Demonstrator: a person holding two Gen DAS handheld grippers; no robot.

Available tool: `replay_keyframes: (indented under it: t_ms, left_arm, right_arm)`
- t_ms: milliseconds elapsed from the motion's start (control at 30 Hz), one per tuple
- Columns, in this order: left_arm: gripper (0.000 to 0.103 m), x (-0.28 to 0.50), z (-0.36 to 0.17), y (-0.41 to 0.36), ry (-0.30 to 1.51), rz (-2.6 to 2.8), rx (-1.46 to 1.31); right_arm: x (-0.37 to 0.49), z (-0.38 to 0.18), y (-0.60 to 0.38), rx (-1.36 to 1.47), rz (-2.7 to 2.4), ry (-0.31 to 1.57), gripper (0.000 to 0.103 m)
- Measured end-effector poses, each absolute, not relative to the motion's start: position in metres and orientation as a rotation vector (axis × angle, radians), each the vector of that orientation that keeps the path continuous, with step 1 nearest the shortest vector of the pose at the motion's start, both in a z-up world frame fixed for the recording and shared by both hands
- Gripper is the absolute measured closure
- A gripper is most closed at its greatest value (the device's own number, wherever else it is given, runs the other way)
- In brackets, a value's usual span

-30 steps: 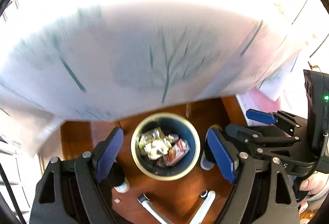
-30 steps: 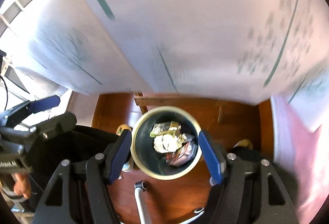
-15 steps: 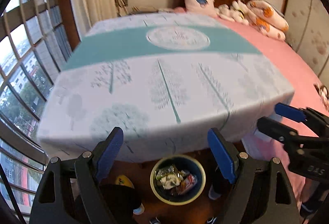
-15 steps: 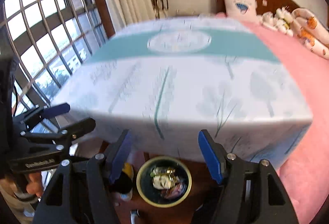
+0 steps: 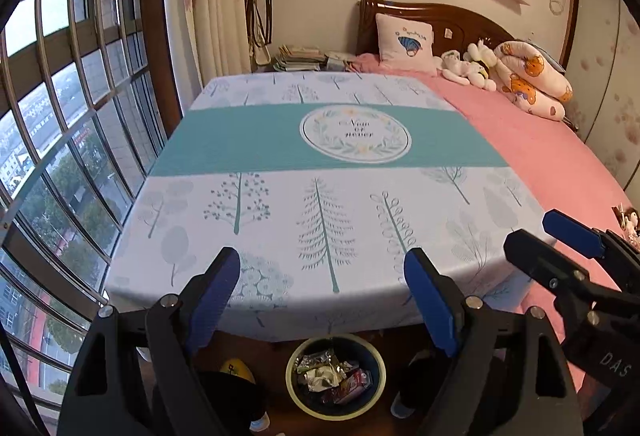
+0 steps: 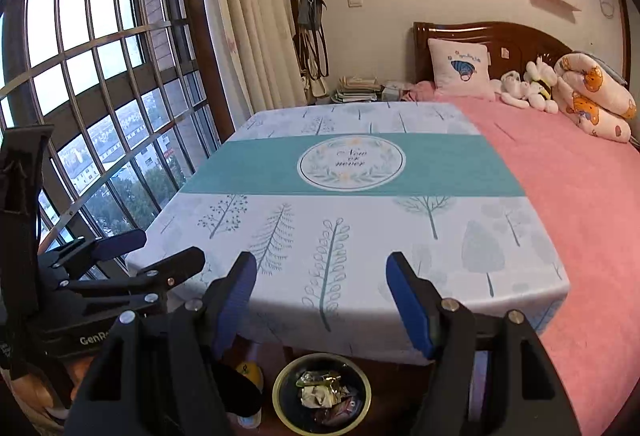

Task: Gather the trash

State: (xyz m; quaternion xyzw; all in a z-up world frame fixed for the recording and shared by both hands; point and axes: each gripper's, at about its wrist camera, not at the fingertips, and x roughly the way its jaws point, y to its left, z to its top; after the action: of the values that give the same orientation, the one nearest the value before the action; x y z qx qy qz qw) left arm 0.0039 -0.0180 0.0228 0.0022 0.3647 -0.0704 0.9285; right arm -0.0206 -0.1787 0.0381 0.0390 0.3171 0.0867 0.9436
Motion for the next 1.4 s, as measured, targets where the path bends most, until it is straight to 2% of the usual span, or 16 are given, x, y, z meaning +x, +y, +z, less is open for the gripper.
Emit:
replay_keyframes:
  t_ms: [1400]
  left_arm:
    - [0.02,-0.004,0.026,-0.022,0.78,-0.075,-0.003]
  right_arm:
    - [-0.029,0.031,-0.176,0.103,0.112,0.641,0.035]
